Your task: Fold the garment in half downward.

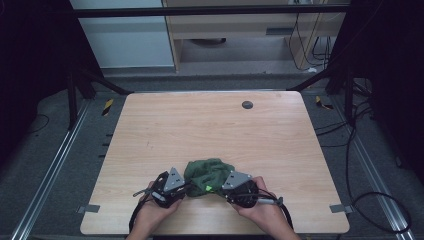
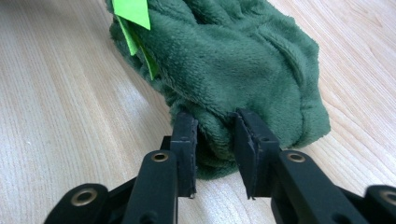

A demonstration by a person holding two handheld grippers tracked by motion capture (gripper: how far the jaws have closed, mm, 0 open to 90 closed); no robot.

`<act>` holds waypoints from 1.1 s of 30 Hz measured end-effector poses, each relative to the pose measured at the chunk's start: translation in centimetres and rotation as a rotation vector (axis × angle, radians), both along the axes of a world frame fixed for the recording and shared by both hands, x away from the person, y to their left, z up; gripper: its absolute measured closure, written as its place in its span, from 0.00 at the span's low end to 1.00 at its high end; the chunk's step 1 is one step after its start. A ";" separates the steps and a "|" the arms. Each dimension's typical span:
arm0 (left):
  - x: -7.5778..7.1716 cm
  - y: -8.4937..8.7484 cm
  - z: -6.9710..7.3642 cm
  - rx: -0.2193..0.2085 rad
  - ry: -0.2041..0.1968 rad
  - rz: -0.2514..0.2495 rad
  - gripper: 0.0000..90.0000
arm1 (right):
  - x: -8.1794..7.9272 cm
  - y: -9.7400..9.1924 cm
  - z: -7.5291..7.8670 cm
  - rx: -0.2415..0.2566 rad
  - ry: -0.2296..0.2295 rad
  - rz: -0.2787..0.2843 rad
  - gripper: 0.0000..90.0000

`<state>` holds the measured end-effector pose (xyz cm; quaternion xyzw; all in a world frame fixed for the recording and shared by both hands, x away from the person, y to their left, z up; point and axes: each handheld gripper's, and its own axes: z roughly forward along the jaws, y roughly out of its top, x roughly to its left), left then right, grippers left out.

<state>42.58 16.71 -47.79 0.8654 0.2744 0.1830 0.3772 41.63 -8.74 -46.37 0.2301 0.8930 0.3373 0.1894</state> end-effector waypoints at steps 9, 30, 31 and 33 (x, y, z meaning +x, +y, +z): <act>-0.2 -0.1 0.0 0.009 -0.014 0.005 0.83 | -0.2 0.1 0.0 -0.011 -0.005 0.000 0.68; -1.1 -0.3 -0.7 0.027 -0.010 -0.007 0.77 | -0.9 0.0 -0.6 -0.045 -0.001 0.013 0.56; -1.1 -0.3 -0.7 0.027 -0.009 -0.007 0.77 | -0.9 0.0 -0.6 -0.044 0.000 0.013 0.55; -1.1 -0.3 -0.8 0.030 -0.007 -0.008 0.77 | -0.9 -0.1 -0.6 -0.042 0.002 0.011 0.55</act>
